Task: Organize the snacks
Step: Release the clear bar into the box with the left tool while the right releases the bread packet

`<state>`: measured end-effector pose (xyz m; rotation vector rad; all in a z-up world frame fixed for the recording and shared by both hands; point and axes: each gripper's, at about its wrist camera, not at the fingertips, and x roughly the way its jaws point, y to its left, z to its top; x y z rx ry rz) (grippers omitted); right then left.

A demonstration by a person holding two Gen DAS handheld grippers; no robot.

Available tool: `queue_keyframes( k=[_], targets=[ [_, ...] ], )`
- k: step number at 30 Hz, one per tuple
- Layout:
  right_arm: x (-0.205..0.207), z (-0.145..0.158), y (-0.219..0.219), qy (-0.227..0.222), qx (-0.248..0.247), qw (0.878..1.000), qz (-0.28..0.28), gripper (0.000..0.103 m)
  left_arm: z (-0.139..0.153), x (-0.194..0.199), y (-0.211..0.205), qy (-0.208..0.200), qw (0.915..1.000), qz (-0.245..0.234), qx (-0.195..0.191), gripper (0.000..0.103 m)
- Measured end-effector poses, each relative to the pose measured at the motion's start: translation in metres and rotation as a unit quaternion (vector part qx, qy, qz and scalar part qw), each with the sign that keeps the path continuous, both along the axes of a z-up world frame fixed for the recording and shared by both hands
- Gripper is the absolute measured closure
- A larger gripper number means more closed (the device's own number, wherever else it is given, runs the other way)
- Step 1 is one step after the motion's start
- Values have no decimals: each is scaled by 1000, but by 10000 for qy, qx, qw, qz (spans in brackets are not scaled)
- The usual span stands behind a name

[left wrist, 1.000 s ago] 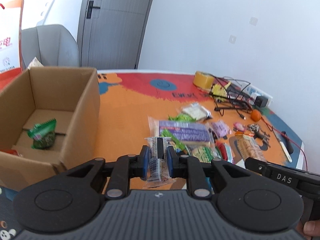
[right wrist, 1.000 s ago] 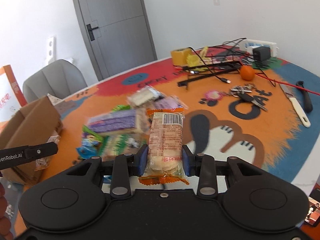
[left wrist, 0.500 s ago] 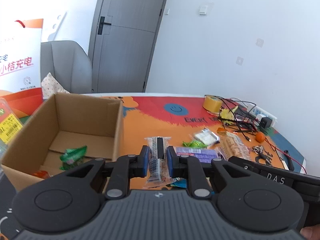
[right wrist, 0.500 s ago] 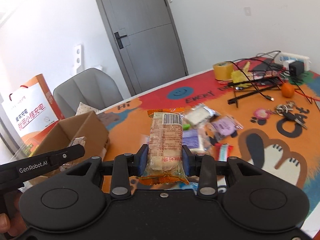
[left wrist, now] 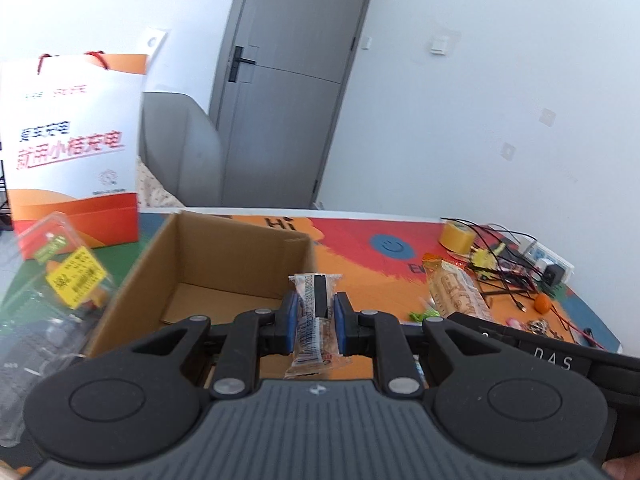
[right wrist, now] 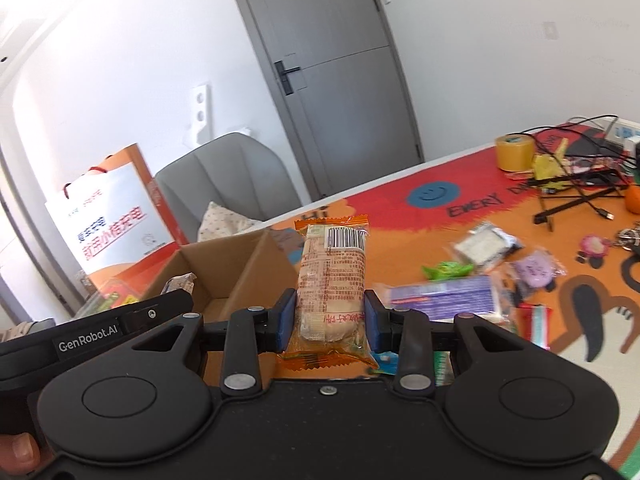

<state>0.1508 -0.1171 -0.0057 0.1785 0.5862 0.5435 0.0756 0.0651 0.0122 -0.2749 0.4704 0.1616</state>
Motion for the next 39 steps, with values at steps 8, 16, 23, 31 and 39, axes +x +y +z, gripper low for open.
queue_keyframes(
  k=[8, 16, 23, 31, 39],
  targets=[
    [-1, 6, 35, -4, 93, 9995, 318, 67, -1, -8, 32, 39, 9995, 300, -77, 85],
    [0, 7, 66, 23, 90, 9982, 587, 67, -10, -5, 57, 213, 9976, 487, -437, 78],
    [3, 4, 84, 130, 101, 9974, 695, 67, -10, -18, 71, 177, 9963, 675, -509, 65],
    [-2, 2, 90, 187, 146, 9962, 835, 58, -8, -28, 78, 183, 9947, 818, -592, 38],
    [-4, 3, 61, 154, 90, 9985, 510, 54, -8, -26, 67, 188, 9956, 725, -571, 20]
  ],
)
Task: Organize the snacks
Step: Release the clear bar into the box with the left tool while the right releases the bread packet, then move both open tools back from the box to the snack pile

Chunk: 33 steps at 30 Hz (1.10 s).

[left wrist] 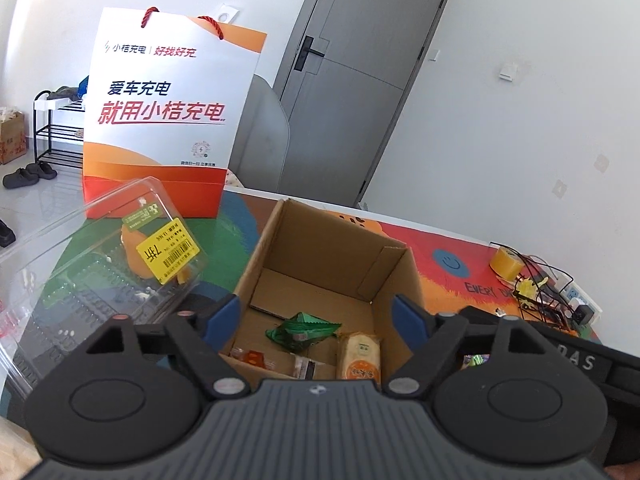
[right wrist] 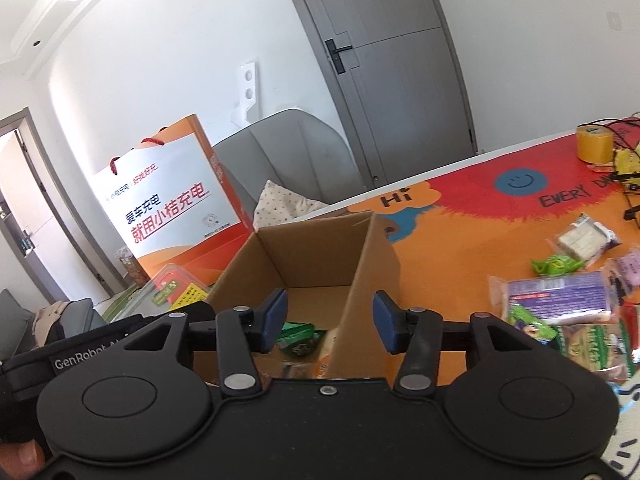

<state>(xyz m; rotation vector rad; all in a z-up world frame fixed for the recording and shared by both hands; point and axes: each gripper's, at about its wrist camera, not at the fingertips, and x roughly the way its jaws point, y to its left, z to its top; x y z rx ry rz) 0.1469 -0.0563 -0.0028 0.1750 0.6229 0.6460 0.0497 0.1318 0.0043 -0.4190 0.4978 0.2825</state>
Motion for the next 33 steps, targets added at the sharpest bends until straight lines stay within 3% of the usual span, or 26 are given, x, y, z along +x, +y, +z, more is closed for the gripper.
queue_keyframes(
  k=[19, 33],
  targets=[
    [-6, -10, -78, 63, -208, 9976, -664, 37, -6, 17, -60, 269, 9981, -553, 53, 13],
    [-7, -10, -138, 53, -99, 9944, -1052, 14, -6, 29, -106, 272, 9956, -887, 101, 9]
  ],
)
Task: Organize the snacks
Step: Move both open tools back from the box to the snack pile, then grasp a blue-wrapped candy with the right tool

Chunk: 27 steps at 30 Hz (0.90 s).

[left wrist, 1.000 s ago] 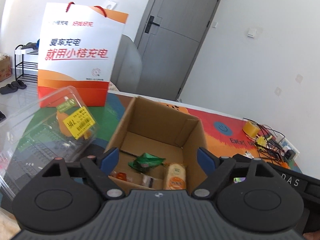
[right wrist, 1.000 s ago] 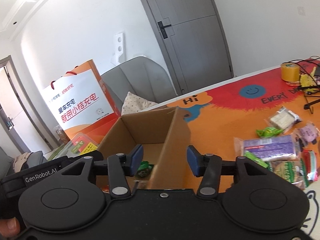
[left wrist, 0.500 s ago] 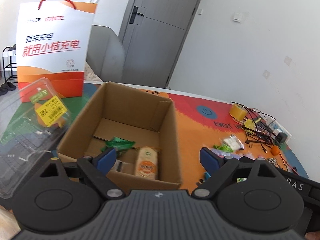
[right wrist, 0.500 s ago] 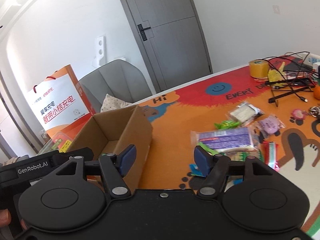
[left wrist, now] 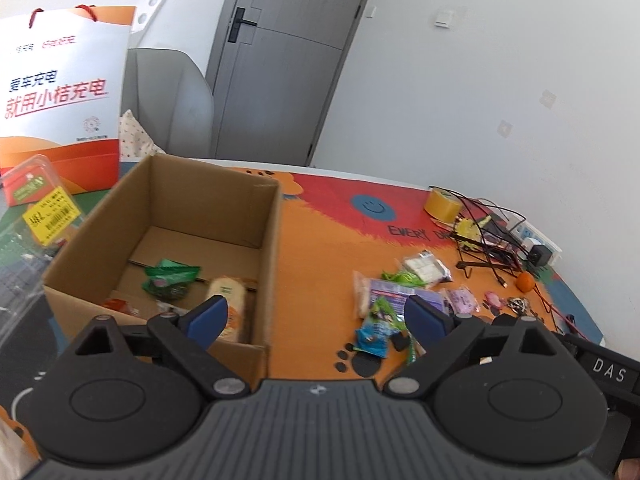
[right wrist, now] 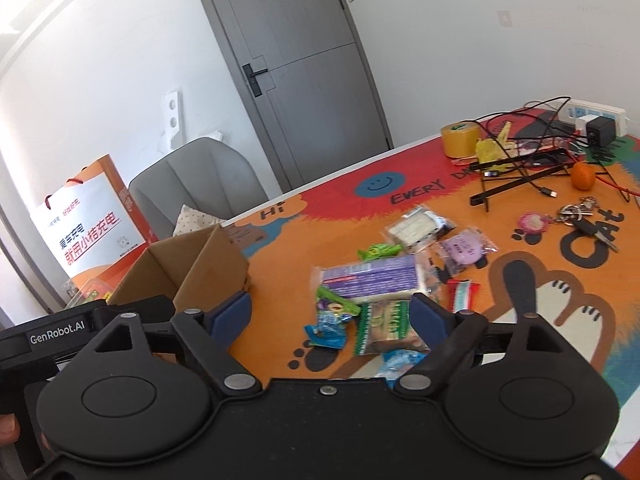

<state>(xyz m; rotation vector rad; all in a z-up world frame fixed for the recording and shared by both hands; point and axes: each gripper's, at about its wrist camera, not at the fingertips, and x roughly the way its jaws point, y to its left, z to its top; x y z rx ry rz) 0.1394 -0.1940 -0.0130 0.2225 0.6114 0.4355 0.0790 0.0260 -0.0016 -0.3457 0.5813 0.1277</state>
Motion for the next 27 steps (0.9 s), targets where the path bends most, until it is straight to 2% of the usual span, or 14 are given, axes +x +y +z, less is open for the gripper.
queue_keyframes(
  k=[3, 13, 20, 27],
  targets=[
    [2, -2, -10, 40, 33, 9999, -107, 10, -2, 3, -9, 21, 9999, -103, 7, 9],
    [9, -21, -27, 318, 65, 9990, -302, 11, -7, 13, -37, -65, 9986, -500, 160, 9],
    [20, -46, -27, 740, 101, 9967, -322, 22, -18, 23, -48, -52, 9970, -709, 304, 13],
    [31, -68, -20, 1030, 72, 9943, -256, 28, -34, 37, -54, 105, 9958, -857, 291, 25]
  ],
)
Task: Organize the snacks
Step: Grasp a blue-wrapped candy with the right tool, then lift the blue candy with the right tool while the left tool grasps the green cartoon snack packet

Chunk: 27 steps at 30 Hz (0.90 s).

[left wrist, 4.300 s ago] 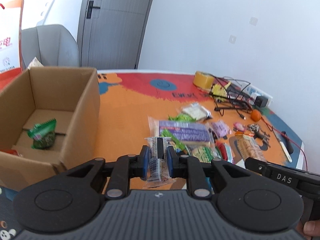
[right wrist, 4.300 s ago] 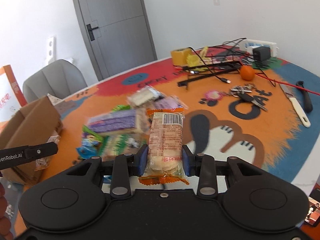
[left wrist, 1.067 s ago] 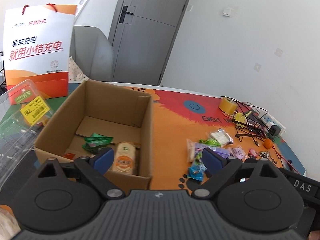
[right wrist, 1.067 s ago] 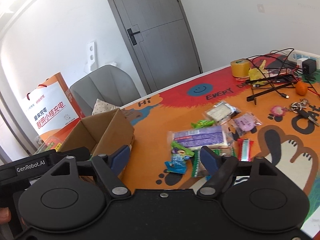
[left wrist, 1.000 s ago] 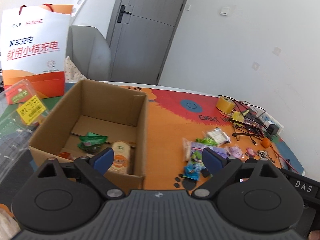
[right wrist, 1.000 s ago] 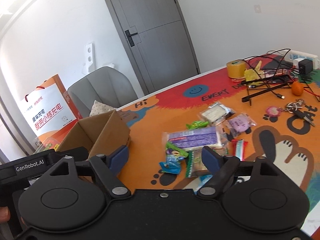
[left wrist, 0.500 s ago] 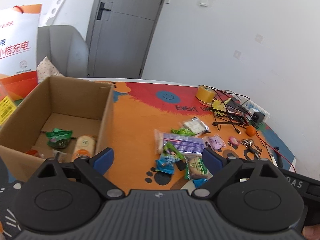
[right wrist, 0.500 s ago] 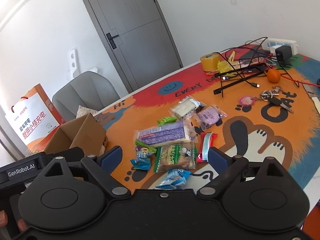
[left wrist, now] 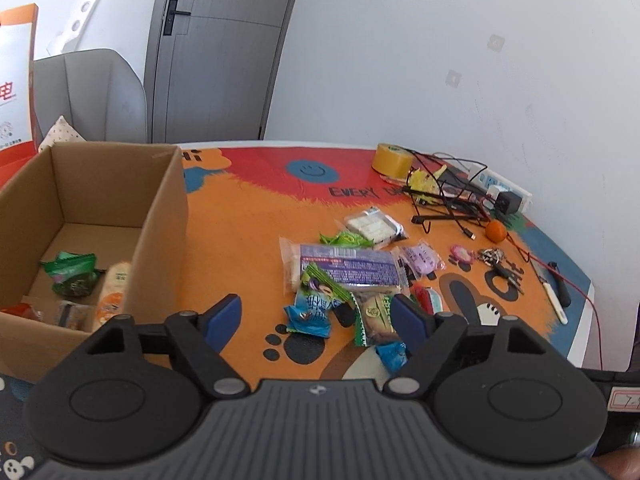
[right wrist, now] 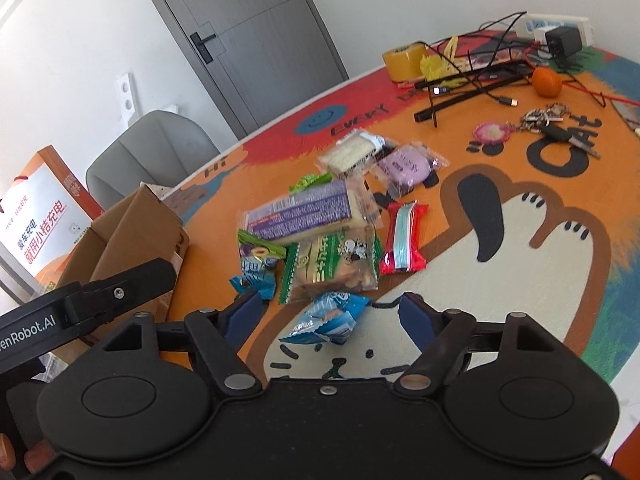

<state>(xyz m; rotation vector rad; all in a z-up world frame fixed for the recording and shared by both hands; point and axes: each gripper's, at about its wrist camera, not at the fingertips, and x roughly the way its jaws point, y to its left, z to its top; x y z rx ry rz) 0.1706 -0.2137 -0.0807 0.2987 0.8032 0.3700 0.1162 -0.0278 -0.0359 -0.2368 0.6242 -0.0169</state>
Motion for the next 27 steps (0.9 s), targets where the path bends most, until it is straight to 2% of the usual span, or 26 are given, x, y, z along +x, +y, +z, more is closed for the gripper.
queue_keyframes(
  k=[3, 7, 8, 10, 11, 15, 27],
  targets=[
    [5, -9, 2, 113, -24, 9999, 12, 35, -7, 7, -2, 82, 10000, -42, -20, 30],
    [10, -17, 3, 183, -63, 9998, 29, 43, -14, 15, -4, 155, 9998, -92, -31, 30],
    [11, -17, 3, 180, -79, 9998, 38, 48, -16, 17, -5, 177, 9998, -100, -23, 30],
    [13, -19, 1, 234, -32, 9997, 87, 67, -20, 22, -5, 242, 9997, -103, -13, 30],
    [14, -20, -1, 245, 17, 9997, 94, 70, -22, 25, -6, 266, 9996, -99, -8, 30],
    [15, -18, -8, 196, 52, 9998, 37, 74, -28, 32, -7, 311, 9995, -73, 20, 30],
    [22, -15, -34, 40, 60, 9992, -390, 74, -41, 56, -14, 414, 9990, -42, 139, 30]
  ],
)
